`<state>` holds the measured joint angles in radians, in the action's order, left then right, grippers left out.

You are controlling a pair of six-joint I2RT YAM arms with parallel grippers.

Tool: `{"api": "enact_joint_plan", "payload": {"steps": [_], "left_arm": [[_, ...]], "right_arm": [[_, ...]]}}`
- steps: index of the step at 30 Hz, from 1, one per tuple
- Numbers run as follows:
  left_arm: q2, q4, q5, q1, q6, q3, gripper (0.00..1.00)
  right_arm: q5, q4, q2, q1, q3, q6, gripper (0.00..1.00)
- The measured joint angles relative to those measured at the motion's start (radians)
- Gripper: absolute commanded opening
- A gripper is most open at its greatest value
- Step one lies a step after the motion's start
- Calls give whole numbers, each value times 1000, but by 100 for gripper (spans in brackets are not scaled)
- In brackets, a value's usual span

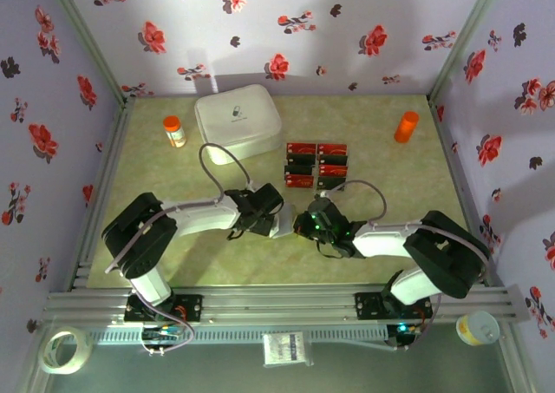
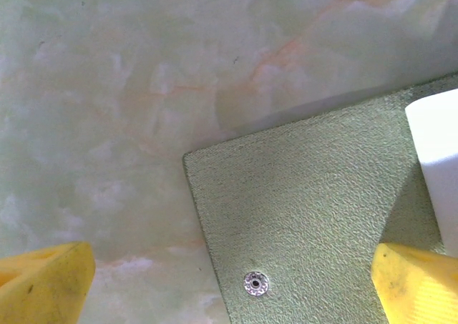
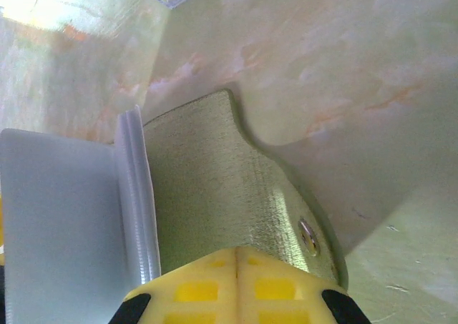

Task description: Put the credit cards into the card holder

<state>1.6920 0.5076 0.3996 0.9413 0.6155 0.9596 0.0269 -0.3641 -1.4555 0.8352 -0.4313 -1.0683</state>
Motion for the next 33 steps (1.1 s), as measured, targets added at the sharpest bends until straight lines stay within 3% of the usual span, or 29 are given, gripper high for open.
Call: {"api": "enact_joint_plan", "payload": {"steps": [16,33], "left_arm": [[-10,-7,0,0,0,-2,100],[-67,-9,0,-24,-5,-4,100]], "right_arm": [[-8,147,182,-1,-78,49,0],[68,81,-109,16,-198,66,0]]}}
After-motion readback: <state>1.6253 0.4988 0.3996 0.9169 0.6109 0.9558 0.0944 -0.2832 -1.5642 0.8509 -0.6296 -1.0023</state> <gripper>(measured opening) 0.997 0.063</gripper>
